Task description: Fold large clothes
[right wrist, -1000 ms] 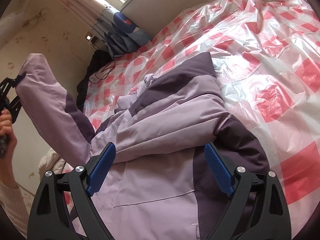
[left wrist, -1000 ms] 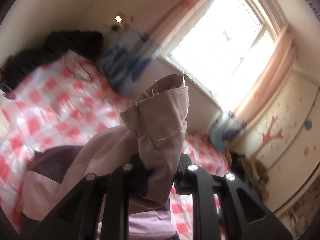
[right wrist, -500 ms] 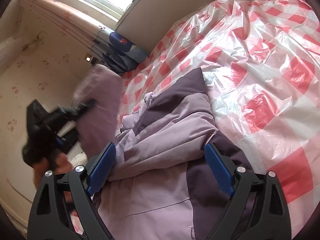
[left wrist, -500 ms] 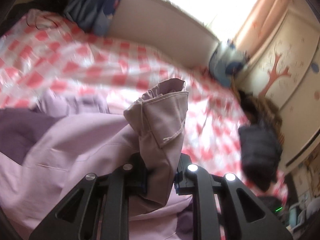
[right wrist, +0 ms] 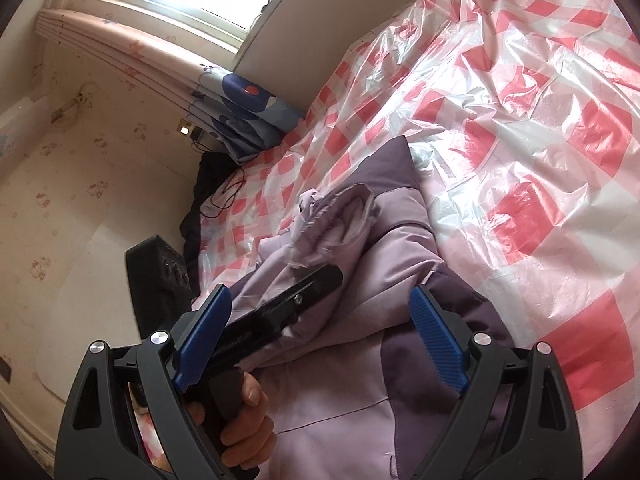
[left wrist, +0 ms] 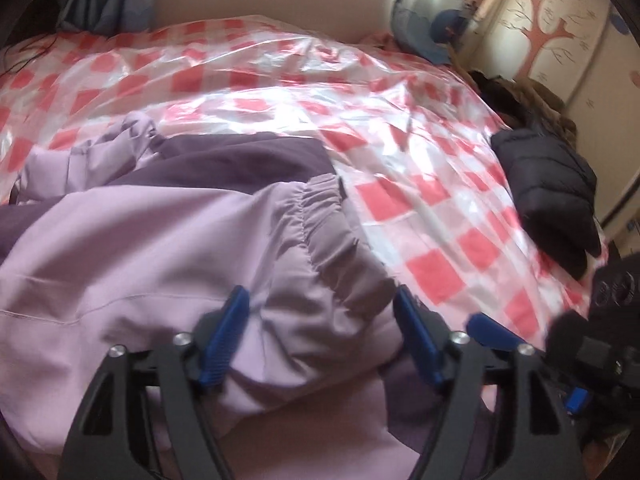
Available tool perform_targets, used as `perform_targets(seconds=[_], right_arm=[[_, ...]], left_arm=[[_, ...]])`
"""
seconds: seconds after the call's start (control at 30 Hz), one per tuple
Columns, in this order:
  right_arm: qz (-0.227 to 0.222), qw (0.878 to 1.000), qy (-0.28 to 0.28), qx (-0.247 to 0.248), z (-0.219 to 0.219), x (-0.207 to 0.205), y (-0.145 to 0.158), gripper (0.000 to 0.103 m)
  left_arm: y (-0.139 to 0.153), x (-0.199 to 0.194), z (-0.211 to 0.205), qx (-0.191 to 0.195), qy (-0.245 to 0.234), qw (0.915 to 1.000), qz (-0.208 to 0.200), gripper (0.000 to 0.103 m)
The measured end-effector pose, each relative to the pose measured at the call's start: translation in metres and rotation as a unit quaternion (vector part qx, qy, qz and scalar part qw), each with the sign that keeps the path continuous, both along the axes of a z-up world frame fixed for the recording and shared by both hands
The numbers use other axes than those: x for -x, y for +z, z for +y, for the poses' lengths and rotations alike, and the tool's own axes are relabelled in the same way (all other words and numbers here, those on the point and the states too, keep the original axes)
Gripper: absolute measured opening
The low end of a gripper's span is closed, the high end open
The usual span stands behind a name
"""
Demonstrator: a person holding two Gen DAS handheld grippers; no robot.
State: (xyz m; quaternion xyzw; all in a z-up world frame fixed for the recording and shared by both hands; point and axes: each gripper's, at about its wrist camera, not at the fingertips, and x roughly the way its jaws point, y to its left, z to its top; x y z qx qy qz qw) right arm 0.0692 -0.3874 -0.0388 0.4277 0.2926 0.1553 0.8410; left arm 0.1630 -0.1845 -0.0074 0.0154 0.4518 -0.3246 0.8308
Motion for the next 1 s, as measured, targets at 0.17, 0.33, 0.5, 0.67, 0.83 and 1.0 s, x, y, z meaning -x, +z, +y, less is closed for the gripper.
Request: perform_targets(seconds=[0.17,0.33,0.5,0.67,0.83,1.0], right_arm=[[-0.005,1.0,0.007,-0.012,-0.003,-0.002,-0.003,0.087],[-0.022,0.998,0.034,0.046,0.019,-0.007,0.015,0.087],[-0.016,0.988,0.057,0.142,0.053,-0.029,0.029,0.087],[0.061,0.991,0.085,0.083,0.063,-0.083,0.007,0.044],[-0.006,0.983,0.077,0.169,0.071,-0.077,0.043,0.015],[0.021,0.976,0.063,0.209,0.056,-0.076,0.019,0.015]], left_arm=[[0.036,0.014,0.048,0.016,0.028,0.9992,-0.025,0.075],[0.07,0.008,0.173,0.04,0.147,0.9866,-0.057,0.084],[0.062,-0.015,0.272,0.067,0.238,0.9687,-0.025,0.084],[0.035,-0.023,0.319,0.076,0.284,0.9559,-0.002,0.084],[0.023,-0.017,0.332,0.09,0.289,0.9532,-0.005,0.084],[0.009,-0.027,0.317,0.047,0.267,0.9626,0.007,0.084]])
